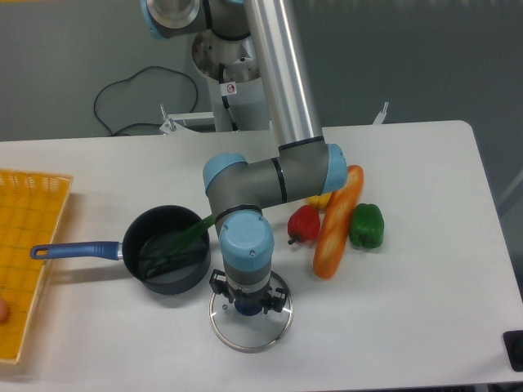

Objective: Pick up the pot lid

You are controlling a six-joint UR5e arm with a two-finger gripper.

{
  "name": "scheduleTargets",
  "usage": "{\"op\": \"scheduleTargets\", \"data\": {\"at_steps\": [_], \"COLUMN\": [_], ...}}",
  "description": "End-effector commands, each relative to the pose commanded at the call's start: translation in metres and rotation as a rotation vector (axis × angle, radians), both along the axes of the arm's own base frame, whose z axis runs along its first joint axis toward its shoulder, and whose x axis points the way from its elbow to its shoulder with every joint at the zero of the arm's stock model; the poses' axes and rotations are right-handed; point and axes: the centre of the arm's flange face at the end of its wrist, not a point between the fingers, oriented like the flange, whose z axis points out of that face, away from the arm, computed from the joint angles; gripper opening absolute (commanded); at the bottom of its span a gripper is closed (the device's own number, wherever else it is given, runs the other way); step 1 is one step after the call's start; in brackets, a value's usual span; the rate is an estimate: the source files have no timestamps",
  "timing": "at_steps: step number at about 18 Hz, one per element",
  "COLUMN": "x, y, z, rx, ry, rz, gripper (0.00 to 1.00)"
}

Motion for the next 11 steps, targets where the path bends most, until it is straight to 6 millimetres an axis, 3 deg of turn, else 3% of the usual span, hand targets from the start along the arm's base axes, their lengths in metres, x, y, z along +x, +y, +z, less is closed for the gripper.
{"op": "scheduleTargets", "data": {"at_steps": [11], "x": [0.0015], "y": [-0.0020], "z": [-0.0002], "rx": [-0.004], "ry": [0.000], "rz": [-0.001], "gripper": [0.46]}}
